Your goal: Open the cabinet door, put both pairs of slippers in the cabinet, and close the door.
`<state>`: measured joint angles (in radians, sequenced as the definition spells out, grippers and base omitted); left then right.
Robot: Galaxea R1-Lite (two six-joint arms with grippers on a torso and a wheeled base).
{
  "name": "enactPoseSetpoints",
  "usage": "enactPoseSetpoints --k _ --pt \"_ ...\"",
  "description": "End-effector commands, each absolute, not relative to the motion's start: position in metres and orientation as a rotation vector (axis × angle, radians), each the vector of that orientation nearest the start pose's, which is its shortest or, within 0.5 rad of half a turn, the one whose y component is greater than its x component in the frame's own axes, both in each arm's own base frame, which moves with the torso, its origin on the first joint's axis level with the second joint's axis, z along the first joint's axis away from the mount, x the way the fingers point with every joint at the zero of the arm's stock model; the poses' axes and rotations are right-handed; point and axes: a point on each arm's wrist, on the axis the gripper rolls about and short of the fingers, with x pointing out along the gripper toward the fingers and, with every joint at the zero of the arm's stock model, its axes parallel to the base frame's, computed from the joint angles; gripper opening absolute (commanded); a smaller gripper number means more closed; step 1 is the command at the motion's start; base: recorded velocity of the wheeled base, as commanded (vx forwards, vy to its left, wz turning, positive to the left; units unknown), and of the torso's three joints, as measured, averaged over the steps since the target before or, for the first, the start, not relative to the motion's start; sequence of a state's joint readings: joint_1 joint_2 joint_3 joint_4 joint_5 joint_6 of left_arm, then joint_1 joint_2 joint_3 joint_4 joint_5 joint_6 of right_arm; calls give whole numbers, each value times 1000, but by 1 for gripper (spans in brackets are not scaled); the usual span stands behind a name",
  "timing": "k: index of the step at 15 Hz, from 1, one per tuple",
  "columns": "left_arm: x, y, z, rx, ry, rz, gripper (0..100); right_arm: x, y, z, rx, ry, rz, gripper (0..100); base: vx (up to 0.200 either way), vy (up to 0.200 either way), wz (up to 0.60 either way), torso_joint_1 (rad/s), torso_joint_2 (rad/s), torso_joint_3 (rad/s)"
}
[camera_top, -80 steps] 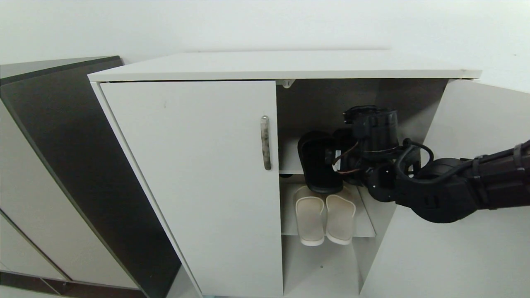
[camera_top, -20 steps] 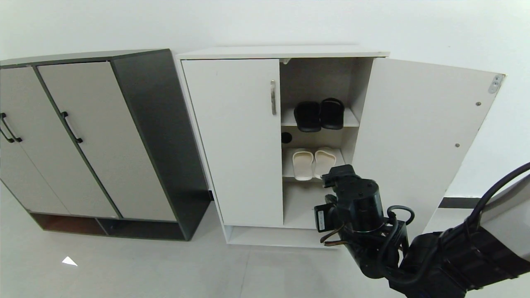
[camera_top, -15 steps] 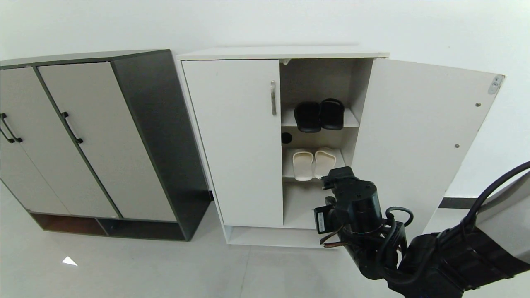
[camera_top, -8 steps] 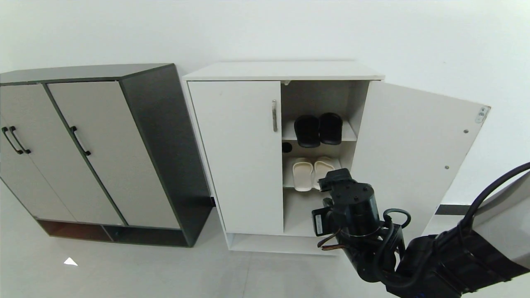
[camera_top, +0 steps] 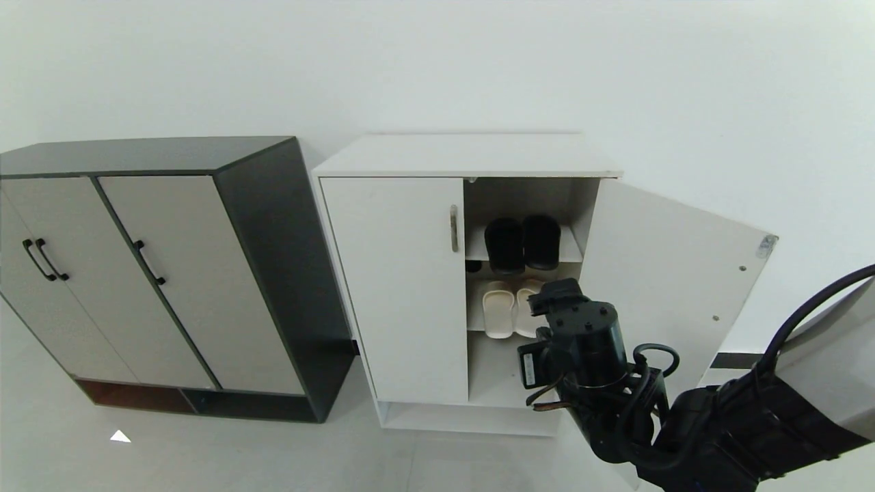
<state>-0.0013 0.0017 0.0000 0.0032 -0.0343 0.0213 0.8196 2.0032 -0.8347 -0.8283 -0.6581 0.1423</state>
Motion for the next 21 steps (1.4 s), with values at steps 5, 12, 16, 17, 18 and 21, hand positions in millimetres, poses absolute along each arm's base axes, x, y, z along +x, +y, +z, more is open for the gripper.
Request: enactPoseSetpoints --k 5,12,16,17,18,21 --pt "-23 -1 75 21 4 -35 0 253 251 107 -90 265 141 0 0 0 0 167 -487 -311" --pt "-23 -1 75 21 4 -35 0 253 251 107 -90 265 141 0 0 0 0 216 -528 -309" --pt "-23 -1 75 21 4 -35 0 253 251 107 -90 265 141 0 0 0 0 249 -574 -319" --pt "-23 -1 75 21 4 -35 0 253 251 107 -89 263 141 0 0 0 0 281 -588 -330" --pt "-23 -1 75 21 4 -35 0 254 251 108 -81 257 141 0 0 0 0 276 -608 -344" --pt "-23 -1 75 21 4 -35 0 254 251 106 -88 248 144 0 0 0 0 222 -483 -268"
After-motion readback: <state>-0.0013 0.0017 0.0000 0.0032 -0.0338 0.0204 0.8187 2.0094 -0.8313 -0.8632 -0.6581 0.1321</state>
